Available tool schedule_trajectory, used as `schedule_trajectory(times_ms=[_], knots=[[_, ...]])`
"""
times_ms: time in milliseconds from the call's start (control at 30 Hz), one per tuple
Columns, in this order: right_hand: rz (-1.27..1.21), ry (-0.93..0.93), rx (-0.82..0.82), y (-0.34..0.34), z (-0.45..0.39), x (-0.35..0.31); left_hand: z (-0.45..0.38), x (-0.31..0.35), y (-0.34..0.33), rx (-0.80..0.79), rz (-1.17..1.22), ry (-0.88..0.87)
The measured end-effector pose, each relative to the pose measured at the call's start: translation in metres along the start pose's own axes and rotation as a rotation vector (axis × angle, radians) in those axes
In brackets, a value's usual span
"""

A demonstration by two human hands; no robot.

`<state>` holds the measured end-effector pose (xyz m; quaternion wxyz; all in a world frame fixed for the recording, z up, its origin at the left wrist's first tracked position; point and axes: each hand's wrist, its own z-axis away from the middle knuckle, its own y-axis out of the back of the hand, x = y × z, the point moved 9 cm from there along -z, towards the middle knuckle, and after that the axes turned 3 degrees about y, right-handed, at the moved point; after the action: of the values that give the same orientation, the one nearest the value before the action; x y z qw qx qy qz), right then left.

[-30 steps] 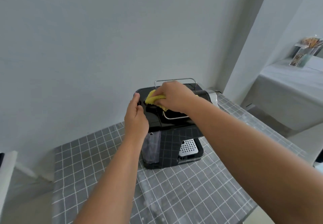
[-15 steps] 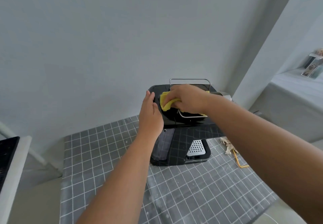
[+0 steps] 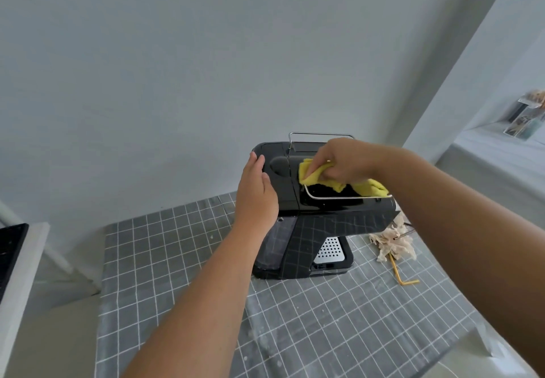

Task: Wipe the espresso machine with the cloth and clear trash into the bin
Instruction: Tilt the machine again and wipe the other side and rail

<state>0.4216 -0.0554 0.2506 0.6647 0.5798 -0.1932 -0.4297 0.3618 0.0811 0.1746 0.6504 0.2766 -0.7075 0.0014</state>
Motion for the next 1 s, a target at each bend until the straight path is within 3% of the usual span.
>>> schedule_trajectory(times_ms=[133,233,533,600,667,800,900,1000], knots=[[-0.119,-0.005,0.164,0.001,-0.005,0.003,-0.001,0.000,0.000,0.009,0.019,0.006],[-0.101,0.085,0.179,-0.010,-0.006,-0.018,-0.001,0.000,0.000,0.018,0.010,-0.005],[-0.066,-0.075,-0.189,-0.023,0.038,0.012,-0.001,0.001,0.001,0.029,-0.086,-0.007],[-0.008,-0.136,-0.158,-0.010,0.035,0.014,-0.002,0.002,0.001,0.021,-0.102,-0.016],[-0.029,-0.177,0.023,0.016,0.042,0.017,-0.003,0.002,0.001,0.014,-0.121,-0.013],[-0.337,-0.216,0.605,0.062,0.112,0.015,-0.005,0.002,-0.001,0.021,-0.139,-0.020],[-0.337,-0.320,0.915,0.026,0.164,0.017,-0.005,0.001,-0.001,0.035,-0.135,-0.014],[-0.448,-0.390,1.096,-0.039,0.169,0.033,-0.004,0.000,0.000,0.052,-0.129,0.001]])
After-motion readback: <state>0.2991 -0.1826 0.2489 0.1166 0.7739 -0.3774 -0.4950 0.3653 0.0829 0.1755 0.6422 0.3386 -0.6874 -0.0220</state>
